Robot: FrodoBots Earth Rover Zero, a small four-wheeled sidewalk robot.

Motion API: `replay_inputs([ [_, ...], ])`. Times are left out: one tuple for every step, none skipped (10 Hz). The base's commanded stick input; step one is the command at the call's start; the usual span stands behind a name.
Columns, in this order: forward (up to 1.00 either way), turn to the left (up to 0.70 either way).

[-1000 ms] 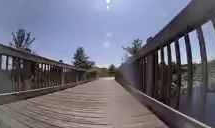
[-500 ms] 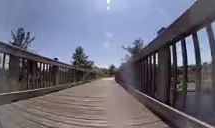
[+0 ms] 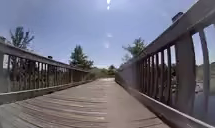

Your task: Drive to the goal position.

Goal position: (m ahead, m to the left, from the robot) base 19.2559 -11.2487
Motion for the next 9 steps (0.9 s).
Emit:
replay_inputs([
  [0.7,0.0],
  [0.7,0.0],
  [0.7,0.0],
  [0.7,0.0],
  [0.7,0.0],
  [0.7,0.0],
  [0.7,0.0],
  [0.7,0.05],
  [0.7,0.12],
])
